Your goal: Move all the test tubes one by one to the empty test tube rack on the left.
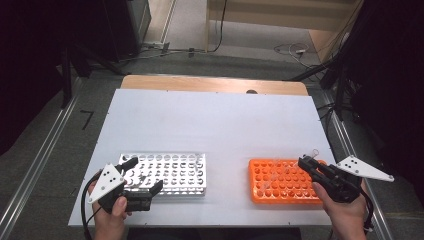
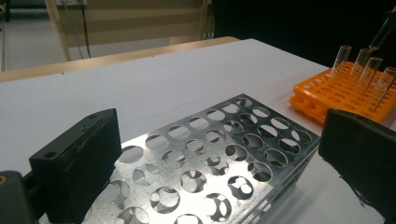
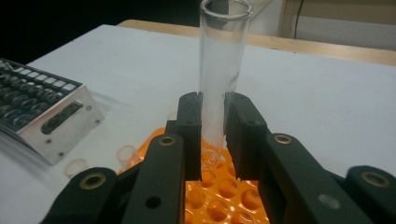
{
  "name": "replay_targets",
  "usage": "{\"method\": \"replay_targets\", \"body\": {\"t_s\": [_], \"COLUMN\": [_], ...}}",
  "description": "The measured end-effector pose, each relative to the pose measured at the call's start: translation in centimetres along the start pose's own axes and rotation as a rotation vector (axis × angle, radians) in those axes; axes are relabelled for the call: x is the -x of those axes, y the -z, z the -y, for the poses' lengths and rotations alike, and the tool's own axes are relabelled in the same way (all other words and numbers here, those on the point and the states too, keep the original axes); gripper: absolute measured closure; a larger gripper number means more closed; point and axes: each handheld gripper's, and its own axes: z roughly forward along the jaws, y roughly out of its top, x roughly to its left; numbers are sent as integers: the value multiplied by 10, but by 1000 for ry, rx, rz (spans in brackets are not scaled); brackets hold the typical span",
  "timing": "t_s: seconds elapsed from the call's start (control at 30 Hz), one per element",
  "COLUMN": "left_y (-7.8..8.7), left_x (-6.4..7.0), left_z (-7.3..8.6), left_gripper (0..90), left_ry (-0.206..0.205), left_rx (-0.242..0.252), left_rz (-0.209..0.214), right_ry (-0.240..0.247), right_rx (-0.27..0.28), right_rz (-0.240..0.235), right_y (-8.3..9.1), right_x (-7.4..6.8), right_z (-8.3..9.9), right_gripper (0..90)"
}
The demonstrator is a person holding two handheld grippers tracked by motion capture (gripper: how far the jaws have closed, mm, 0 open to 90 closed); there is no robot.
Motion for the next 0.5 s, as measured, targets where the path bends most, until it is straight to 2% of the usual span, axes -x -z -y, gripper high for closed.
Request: {"method": "replay_targets", "body": {"t_s": [0.33,0.5], "left_y": [-3,-7], "left_x": [7,12], "left_z": [-2,-5], "left_gripper": [0,0], "left_ry": [-11,-13], "left_rx": [-2,2], "left_rz": [18,30], "right_ry": [30,45], "right_rx": [39,35], "right_rz": [-82,-122], "right_y": [-3,-9], "right_x": [-24,-37], "right_z": [-9,-11], "right_gripper": [740,740]}}
